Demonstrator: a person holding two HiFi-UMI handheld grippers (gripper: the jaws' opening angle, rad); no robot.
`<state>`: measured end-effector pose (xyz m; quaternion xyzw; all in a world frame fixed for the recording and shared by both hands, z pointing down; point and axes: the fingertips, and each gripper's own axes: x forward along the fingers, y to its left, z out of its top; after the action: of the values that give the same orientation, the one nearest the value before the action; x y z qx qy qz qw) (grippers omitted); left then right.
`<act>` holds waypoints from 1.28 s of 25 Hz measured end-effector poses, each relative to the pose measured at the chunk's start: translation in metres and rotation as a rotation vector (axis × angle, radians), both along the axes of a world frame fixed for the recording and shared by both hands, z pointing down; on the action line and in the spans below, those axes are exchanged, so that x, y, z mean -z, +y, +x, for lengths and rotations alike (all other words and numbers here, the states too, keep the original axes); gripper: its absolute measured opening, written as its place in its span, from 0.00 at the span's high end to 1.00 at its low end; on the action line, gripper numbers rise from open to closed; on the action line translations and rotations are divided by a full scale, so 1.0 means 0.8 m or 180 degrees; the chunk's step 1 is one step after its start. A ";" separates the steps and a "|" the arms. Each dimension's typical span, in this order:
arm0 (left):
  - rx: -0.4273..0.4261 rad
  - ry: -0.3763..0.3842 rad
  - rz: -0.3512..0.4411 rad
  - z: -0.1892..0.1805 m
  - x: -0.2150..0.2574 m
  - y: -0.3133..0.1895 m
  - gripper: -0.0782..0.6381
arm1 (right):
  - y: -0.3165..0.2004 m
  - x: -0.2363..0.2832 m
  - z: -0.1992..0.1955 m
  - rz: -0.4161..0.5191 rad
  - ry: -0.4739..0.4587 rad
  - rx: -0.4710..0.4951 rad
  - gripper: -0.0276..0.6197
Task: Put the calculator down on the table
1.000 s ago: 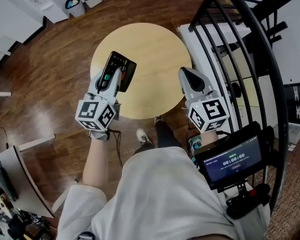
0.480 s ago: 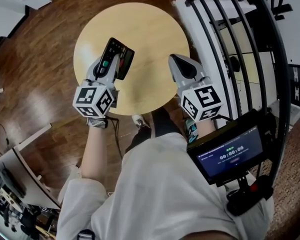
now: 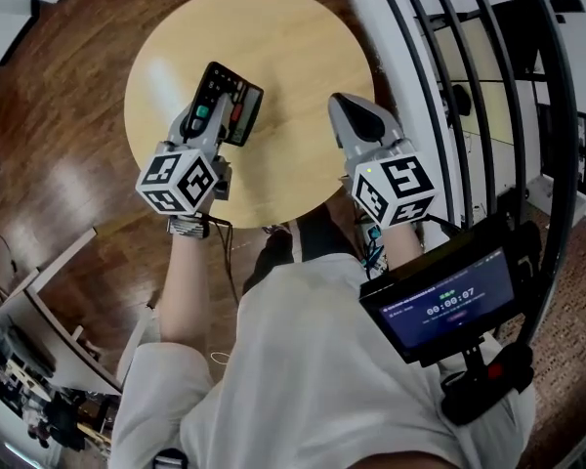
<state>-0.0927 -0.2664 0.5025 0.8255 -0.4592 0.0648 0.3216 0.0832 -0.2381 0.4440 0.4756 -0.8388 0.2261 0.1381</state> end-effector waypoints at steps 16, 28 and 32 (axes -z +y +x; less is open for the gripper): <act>-0.0005 0.0154 -0.0307 0.010 -0.061 0.009 0.78 | 0.016 -0.063 0.006 -0.0347 0.0072 -0.0065 0.95; 0.0062 0.0454 -0.0467 0.027 -0.088 0.013 0.78 | 0.028 -0.087 0.007 -0.0453 0.0131 -0.0069 0.95; 0.0011 0.0482 -0.0522 0.040 -0.095 0.016 0.78 | 0.029 -0.092 0.006 -0.0491 0.0125 -0.0074 0.95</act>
<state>-0.0608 -0.2537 0.5782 0.7981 -0.4282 0.0391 0.4220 0.0882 -0.2152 0.5173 0.4775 -0.8104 0.2824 0.1882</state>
